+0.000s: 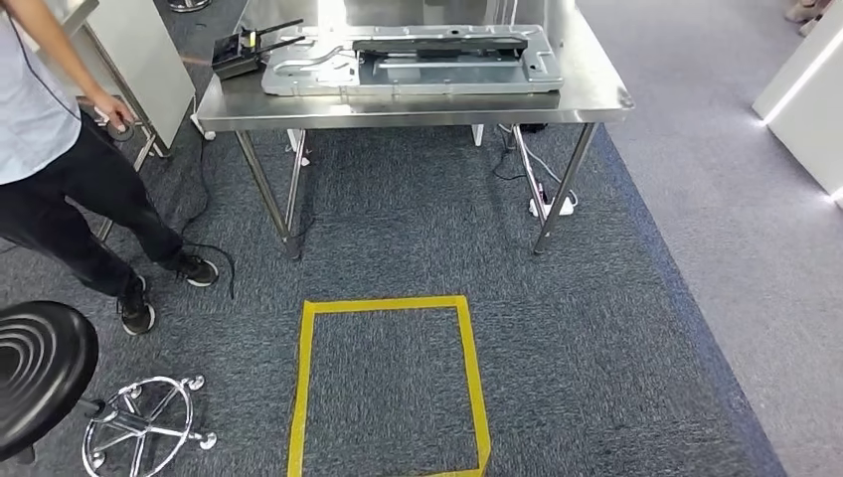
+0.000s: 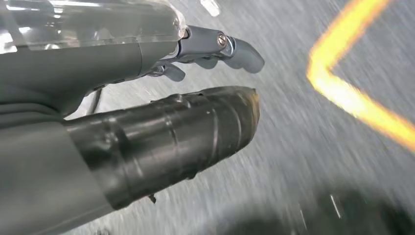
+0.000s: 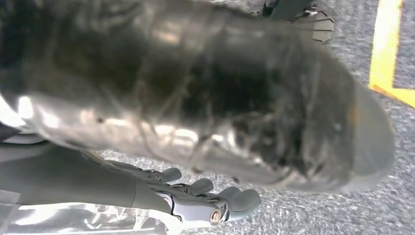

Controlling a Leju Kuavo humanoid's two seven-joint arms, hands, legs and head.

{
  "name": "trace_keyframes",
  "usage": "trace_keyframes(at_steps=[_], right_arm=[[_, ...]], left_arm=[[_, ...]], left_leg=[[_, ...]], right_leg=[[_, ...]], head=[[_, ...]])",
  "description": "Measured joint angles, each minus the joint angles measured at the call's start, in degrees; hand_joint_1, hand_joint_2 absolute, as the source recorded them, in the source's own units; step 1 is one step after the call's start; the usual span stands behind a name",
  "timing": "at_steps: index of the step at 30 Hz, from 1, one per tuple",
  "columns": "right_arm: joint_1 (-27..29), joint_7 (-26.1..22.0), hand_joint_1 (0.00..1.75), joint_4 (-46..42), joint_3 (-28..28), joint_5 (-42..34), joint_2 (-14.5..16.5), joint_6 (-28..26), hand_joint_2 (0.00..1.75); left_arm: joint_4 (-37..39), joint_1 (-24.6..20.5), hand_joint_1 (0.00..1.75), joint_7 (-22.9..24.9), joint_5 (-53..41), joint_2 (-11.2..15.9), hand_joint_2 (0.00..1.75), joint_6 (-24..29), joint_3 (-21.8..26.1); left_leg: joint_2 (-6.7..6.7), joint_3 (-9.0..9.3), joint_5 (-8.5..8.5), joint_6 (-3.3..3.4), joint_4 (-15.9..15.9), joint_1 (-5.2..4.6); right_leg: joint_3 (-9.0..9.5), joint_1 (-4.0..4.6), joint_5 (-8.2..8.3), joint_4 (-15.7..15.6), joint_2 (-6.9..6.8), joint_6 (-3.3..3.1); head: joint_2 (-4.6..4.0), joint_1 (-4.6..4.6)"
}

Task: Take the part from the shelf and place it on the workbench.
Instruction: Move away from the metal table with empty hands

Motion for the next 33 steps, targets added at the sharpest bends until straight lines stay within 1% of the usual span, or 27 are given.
trace_keyframes(at_steps=[1, 2, 3, 4, 5, 6, 7, 8, 9, 10, 11, 13, 14, 15, 17, 18, 19, 20, 24, 25, 26, 27, 28, 29, 31, 32, 33], right_arm=[[0.0, 0.0, 0.0, 0.0, 0.0, 0.1, 0.0, 0.0, 0.0], [0.0, 0.1, 0.0, 0.0, 0.0, 0.3, 0.0, -0.1, 0.0], [0.0, 0.1, 0.0, 0.0, 0.0, 0.4, 0.1, -0.1, 0.0], [0.0, 0.2, 0.0, 0.1, 0.1, 0.5, 0.1, -0.1, 0.0], [0.0, 0.3, 0.0, 0.1, 0.1, 0.6, 0.1, -0.1, 0.0], [0.0, 0.3, 0.0, 0.1, 0.2, 0.6, 0.1, 0.0, 0.0], [-0.1, 0.4, 0.0, 0.1, 0.3, 0.6, 0.1, 0.1, 0.0], [-0.1, 0.5, 0.0, 0.1, 0.3, 0.7, 0.1, 0.3, 0.0], [-0.2, 0.5, 0.0, 0.1, 0.3, 0.7, 0.2, 0.4, 0.0], [-0.2, 0.5, 0.0, 0.2, 0.3, 0.7, 0.2, 0.6, 0.0], [-0.3, 0.5, 0.0, 0.2, 0.3, 0.7, 0.2, 0.6, 0.0], [-0.3, 0.6, 0.0, 0.2, 0.3, 0.7, 0.3, 0.6, 0.0], [-0.2, 0.6, 0.0, 0.2, 0.3, 0.7, 0.3, 0.6, 0.0], [-0.2, 0.6, 0.0, 0.2, 0.3, 0.7, 0.3, 0.6, 0.0], [-0.2, 0.6, 0.0, 0.2, 0.3, 0.7, 0.4, 0.6, 0.0], [-0.2, 0.6, 0.0, 0.3, 0.3, 0.7, 0.4, 0.7, 0.0], [-0.2, 0.6, 0.0, 0.3, 0.3, 0.7, 0.4, 0.8, 0.0], [-0.2, 0.6, 0.0, 0.3, 0.3, 0.7, 0.5, 1.0, 0.0], [-0.2, 1.3, 0.0, 0.5, 0.4, 0.9, 0.8, 2.2, 0.0], [-0.2, 1.5, 0.0, 0.5, 0.4, 1.1, 0.9, 2.4, 0.0], [-0.3, 1.7, 0.0, 0.5, 0.4, 1.2, 0.9, 2.5, 0.0], [-0.2, 2.0, 0.0, 0.5, 0.4, 1.4, 0.9, 2.6, 0.0], [-0.2, 2.3, 0.0, 0.5, 0.4, 1.7, 0.9, 2.7, 0.0], [-0.2, 2.7, 0.0, 0.5, 0.5, 2.0, 0.9, 2.7, 0.0], [-0.2, 3.6, 0.0, 0.5, 0.8, 2.7, 0.9, 2.6, 0.0], [-0.1, 4.0, 0.0, 0.6, 1.0, 2.9, 0.9, 2.6, 0.0], [0.0, 4.4, 0.0, 0.6, 1.1, 3.1, 0.9, 2.5, 0.0]], left_arm=[[0.0, 0.0, 0.0, -1.0, 0.0, 0.1, 0.0, -0.9, 0.0], [0.0, 0.2, 0.0, -1.8, 0.0, 0.3, 0.0, -1.4, 0.0], [0.0, 0.3, 0.0, -2.4, 0.0, 0.4, 0.0, -1.6, 0.0], [0.0, 0.4, 0.0, -2.7, 0.0, 0.5, 0.0, -1.7, 0.0], [0.0, 0.4, 0.0, -2.9, 0.0, 0.7, 0.0, -1.7, 0.0], [0.0, 0.5, 0.0, -3.1, 0.0, 0.8, 0.0, -1.8, 0.1], [0.0, 0.5, 0.0, -3.3, 0.0, 0.9, 0.0, -1.7, 0.1], [0.0, 0.5, 0.0, -3.5, 0.0, 1.0, 0.0, -1.7, 0.1], [0.0, 0.5, 0.0, -3.7, 0.0, 1.1, 0.0, -1.7, 0.2], [0.0, 0.4, 0.0, -3.8, 0.0, 1.1, 0.0, -1.7, 0.2], [0.0, 0.4, 0.0, -3.9, 0.0, 1.2, 0.0, -1.6, 0.3], [0.0, 0.4, 0.0, -3.9, 0.0, 1.3, 0.0, -1.6, 0.4], [0.0, 0.5, 0.0, -3.9, 0.0, 1.3, 0.0, -1.6, 0.4], [0.0, 0.6, 0.0, -3.9, 0.0, 1.3, 0.0, -1.6, 0.5], [0.0, 0.6, 0.0, -3.9, 0.0, 1.3, 0.0, -1.6, 0.5], [0.0, 0.6, 0.0, -3.9, 0.0, 1.3, 0.0, -1.6, 0.6], [0.0, 0.6, 0.0, -3.9, 0.0, 1.4, 0.0, -1.6, 0.6], [0.0, 0.6, 0.0, -3.8, 0.0, 1.5, 0.0, -1.7, 0.7], [0.0, 0.6, 0.0, -2.8, 0.0, 1.9, 0.0, -2.0, 1.0], [0.0, 0.6, 0.0, -2.7, 0.0, 2.0, 0.0, -2.0, 1.0], [0.0, 0.6, 0.0, -2.7, 0.0, 2.0, 0.0, -2.0, 1.0], [0.0, 0.6, 0.0, -2.9, 0.0, 2.0, 0.0, -2.0, 1.0], [0.0, 0.6, 0.0, -3.2, 0.0, 1.9, 0.0, -2.0, 1.0], [0.0, 0.5, 0.0, -3.4, 0.0, 1.9, 0.0, -2.0, 1.0], [0.0, 0.5, 0.0, -3.7, 0.0, 1.9, 0.0, -2.1, 1.1], [0.0, 0.5, 0.0, -3.8, 0.1, 2.0, 0.0, -2.1, 1.1], [0.0, 0.5, 0.0, -4.0, 0.1, 2.0, 0.0, -2.2, 1.1]], left_leg=[[0.05, -0.65, 0.42, 0.16, 0.1, -0.03], [0.12, -1.27, 0.8, 0.16, 0.3, -0.07], [0.19, -1.92, 1.16, 0.12, 0.5, -0.1], [0.22, -2.59, 1.45, 0.06, 0.8, -0.1], [0.22, -3.22, 1.66, -0.02, 1.2, -0.09], [0.2, -3.8, 1.82, -0.13, 1.6, -0.07], [0.17, -4.32, 1.94, -0.31, 2.0, -0.13], [0.13, -4.65, 2.07, -0.56, 2.3, -0.2], [0.11, -4.88, 2.22, -0.86, 2.5, -0.26], [0.09, -5.02, 2.43, -1.23, 2.6, -0.31], [0.08, -5.13, 2.28, -1.4, 2.6, -0.36], [0.05, -5.37, 1.74, -0.94, 2.5, -0.41], [0.0, -5.5, 1.79, -0.62, 2.4, -0.42], [-0.06, -5.55, 2.17, -0.56, 2.3, -0.35], [-0.13, -5.7, 3.27, -1.28, 2.1, -0.24], [-0.15, -5.77, 3.48, -1.61, 2.1, -0.21], [-0.16, -5.81, 3.69, -1.76, 2.1, -0.2], [-0.17, -5.9, 3.8, -1.78, 2.2, -0.21], [-0.23, -6.3, 3.82, -1.33, 2.6, -0.35], [-0.23, -6.22, 3.9, -1.12, 2.4, -0.4], [-0.16, -5.77, 4.27, -0.94, 1.5, -0.12], [0.0, -5.17, 4.73, -0.77, 0.3, 0.1], [0.25, -4.54, 5.21, -0.6, -0.9, 0.37], [0.54, -4.06, 5.61, -0.58, -1.9, 0.69], [1.12, -4.09, 5.74, -0.61, -2.2, 0.77], [1.4, -4.29, 5.69, -0.76, -2.0, 0.88], [1.69, -4.5, 5.57, -1.0, -1.7, 1.08]], right_leg=[[-1.13, -0.05, -2.67, 3.7, 0.01, 0.18], [-1.97, -0.08, -4.49, 7.1, 0.01, 0.37], [-2.12, -0.1, -5.12, 9.2, 0.0, 0.52], [-1.32, -0.13, -4.57, 9.3, 0.0, 0.6], [0.58, -0.16, -3.19, 7.1, -0.01, 0.59], [3.35, -0.19, -1.67, 3.2, -0.03, 0.5], [6.05, -0.11, -0.84, -1.0, -0.02, 0.28], [7.94, 0.02, -0.26, -4.1, -0.02, -0.05], [8.94, 0.16, -0.27, -6.1, -0.01, -0.4], [8.99, 0.34, -0.4, -6.8, 0.02, -0.79], [8.75, 0.31, -0.2, -6.8, 0.02, -1.01], [8.55, 0.28, -0.04, -7.2, 0.04, -1.26], [8.46, 0.28, 0.07, -7.2, 0.04, -1.36], [8.31, 0.39, 0.18, -7.1, 0.04, -1.55], [7.97, 0.51, 0.33, -6.9, 0.02, -1.88], [7.79, 0.52, 0.41, -6.8, 0.02, -1.99], [7.63, 0.53, 0.47, -6.7, 0.02, -2.1], [7.5, 0.49, 0.58, -6.7, 0.0, -2.13], [7.18, 0.23, 0.81, -6.6, -0.06, -1.93], [7.21, 0.24, 0.88, -6.8, -0.04, -1.82], [7.42, 0.32, 0.85, -6.9, -0.01, -1.71], [7.52, 0.41, 0.55, -6.8, 0.03, -1.49], [7.21, 0.49, -0.35, -5.9, 0.08, -1.24], [6.29, 0.43, -1.87, -3.7, 0.1, -0.96], [2.87, -0.12, -5.47, 3.0, 0.12, -0.17], [1.49, -0.52, -6.39, 5.7, 0.09, 0.29], [0.96, -0.95, -6.24, 6.6, 0.04, 0.79]], head=[[0.0, 0.03], [0.0, 0.02], [0.0, 0.02], [0.0, 0.02], [0.0, 0.02], [0.0, 0.02], [0.0, 0.02], [0.0, 0.02], [0.0, 0.01], [0.0, 0.0], [0.0, -0.01], [0.0, -0.03], [0.0, -0.03], [0.0, -0.03], [0.0, -0.03], [0.0, -0.03], [0.0, -0.03], [0.0, -0.03], [0.0, -0.04], [0.0, -0.04], [0.0, -0.04], [0.0, -0.03], [0.0, 0.0], [0.0, 0.03], [0.0, 0.07], [0.0, 0.07], [0.0, 0.07]])
